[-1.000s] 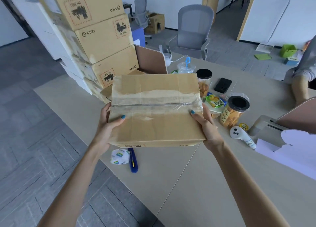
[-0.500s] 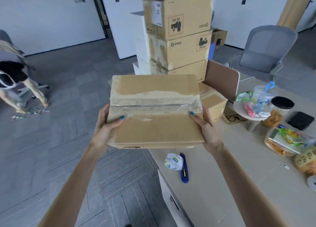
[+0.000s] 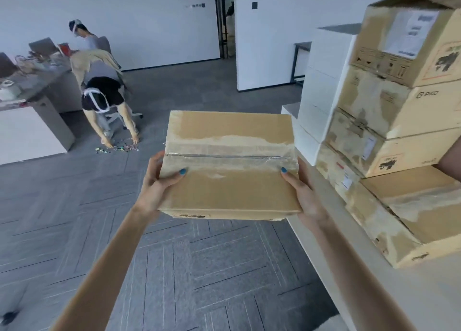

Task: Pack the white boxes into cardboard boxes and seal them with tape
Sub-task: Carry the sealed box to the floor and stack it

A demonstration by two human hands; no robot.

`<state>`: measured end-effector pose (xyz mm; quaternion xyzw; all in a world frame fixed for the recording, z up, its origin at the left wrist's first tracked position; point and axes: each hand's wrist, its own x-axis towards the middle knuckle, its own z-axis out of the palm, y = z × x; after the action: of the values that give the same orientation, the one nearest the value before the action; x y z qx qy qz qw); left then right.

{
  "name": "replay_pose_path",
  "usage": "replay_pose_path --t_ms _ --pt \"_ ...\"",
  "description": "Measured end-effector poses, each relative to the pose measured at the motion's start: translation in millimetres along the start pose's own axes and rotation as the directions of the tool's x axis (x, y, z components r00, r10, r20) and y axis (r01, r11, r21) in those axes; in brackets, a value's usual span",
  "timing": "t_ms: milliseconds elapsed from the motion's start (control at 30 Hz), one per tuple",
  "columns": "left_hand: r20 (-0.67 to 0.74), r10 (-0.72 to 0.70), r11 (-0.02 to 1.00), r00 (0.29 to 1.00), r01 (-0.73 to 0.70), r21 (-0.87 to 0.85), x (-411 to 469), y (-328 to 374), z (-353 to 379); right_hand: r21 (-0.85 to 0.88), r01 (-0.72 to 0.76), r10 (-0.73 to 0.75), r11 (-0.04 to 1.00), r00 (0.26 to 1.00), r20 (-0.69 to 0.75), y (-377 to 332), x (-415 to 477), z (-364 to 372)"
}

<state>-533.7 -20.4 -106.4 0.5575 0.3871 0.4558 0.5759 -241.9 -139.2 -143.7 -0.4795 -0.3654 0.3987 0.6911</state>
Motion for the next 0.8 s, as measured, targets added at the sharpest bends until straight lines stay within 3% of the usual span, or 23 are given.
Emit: replay_pose_path --t_ms 300,800 --pt "-0.056 0.021 1.0 0.998 -0.022 -0.02 127.6 -8.8 -84.5 -0.042 -0.027 0.029 0.999 0.999 0.028 43.4 135.9 92.5" --pt "0.01 0.025 0.999 1.0 -0.025 0.028 473.0 -34.2 -96.8 0.004 -0.092 0.091 0.996 0.995 0.043 109.7 469.7 126.6"
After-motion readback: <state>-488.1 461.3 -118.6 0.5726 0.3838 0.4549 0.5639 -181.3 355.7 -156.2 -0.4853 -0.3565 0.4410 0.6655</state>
